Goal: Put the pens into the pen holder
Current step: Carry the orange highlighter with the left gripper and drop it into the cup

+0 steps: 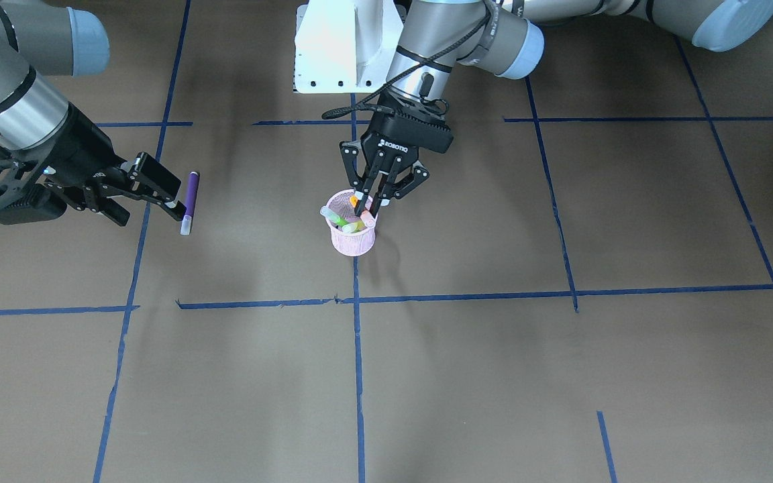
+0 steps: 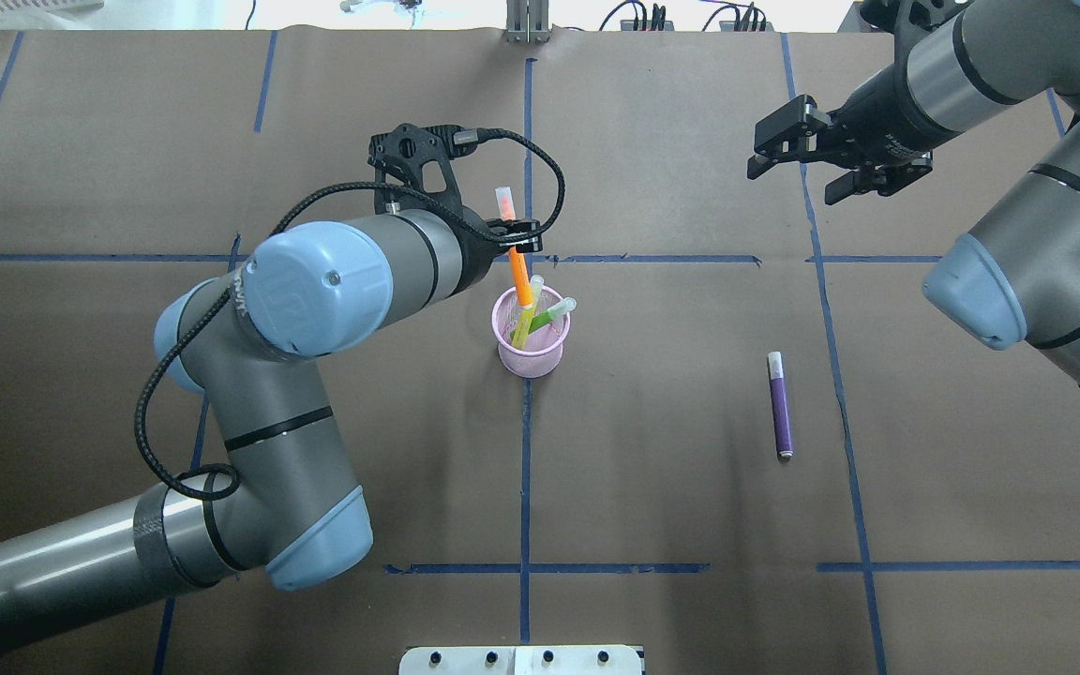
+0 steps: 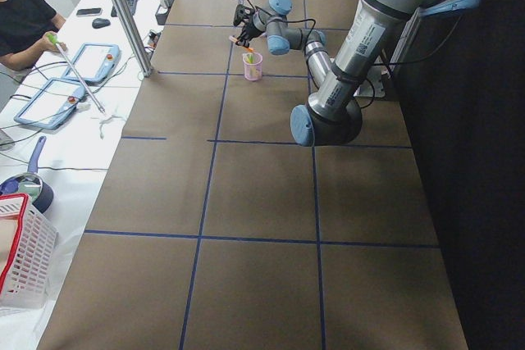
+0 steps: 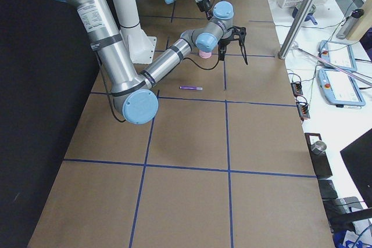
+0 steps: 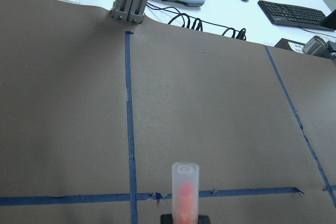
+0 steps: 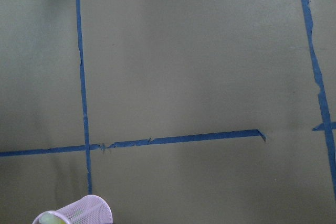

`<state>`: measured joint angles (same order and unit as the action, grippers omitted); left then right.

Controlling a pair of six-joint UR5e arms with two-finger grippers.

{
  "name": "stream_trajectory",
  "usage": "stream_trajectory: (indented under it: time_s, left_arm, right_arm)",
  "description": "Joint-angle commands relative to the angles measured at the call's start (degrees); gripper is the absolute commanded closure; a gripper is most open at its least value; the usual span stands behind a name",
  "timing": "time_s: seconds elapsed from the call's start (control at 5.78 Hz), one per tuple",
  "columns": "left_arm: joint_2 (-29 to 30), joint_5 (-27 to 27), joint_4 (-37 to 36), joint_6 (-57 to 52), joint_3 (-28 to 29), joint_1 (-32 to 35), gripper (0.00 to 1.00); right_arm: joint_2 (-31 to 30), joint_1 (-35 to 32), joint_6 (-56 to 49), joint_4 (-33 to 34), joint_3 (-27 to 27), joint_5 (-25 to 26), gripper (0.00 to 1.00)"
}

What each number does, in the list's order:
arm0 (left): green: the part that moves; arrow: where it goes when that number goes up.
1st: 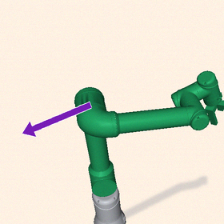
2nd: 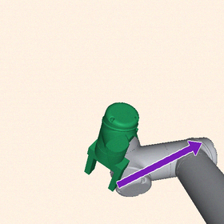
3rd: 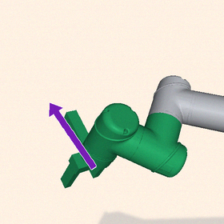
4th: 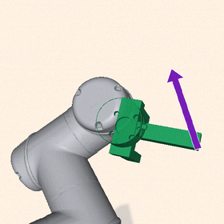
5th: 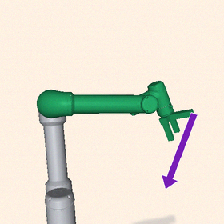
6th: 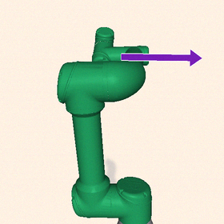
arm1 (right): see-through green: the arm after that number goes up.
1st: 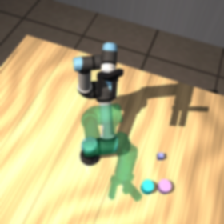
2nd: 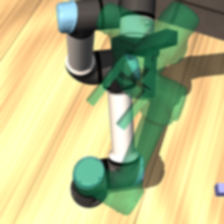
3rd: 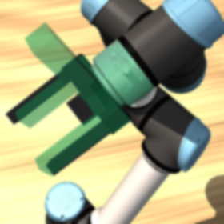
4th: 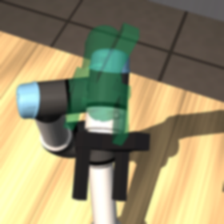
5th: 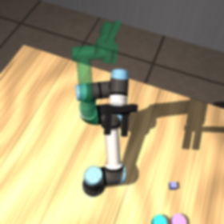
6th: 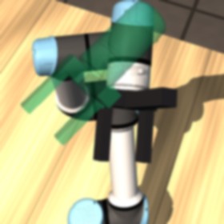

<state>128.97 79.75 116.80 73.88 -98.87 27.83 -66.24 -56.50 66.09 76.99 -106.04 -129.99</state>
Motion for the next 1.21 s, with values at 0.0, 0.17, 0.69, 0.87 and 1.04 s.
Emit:
stream_trajectory:
  time_s: [0.0, 0.17, 0.69, 0.87, 1.04]
  left_arm:
    - [-0.38, -4.67, 1.93, 1.53, 0.70, -2.42, 1.00]
    - [-0.56, -4.69, 2.03, 1.53, 0.70, -2.52, 0.93]
    - [-1.96, -4.69, 2.20, 1.27, 0.61, -2.52, 0.18]
    - [-2.66, -4.69, 3.86, 1.09, 0.70, -2.52, 0.00]
    - [-3.54, -4.69, 5.88, 1.00, 0.61, -2.52, 0.00]
  right_arm:
    - [-0.20, -0.01, 0.00, 0.00, 0.04, 0.00, 0.01]
    - [-0.38, -0.01, 0.00, 0.00, 0.04, 0.09, 0.01]
    - [-0.47, -0.01, 0.00, 0.00, 0.04, 0.26, 0.01]
    - [-0.47, -0.01, 0.00, 0.00, 0.04, 0.26, 0.01]
    - [-0.64, 0.08, 0.00, 0.00, 0.13, 0.18, 0.01]
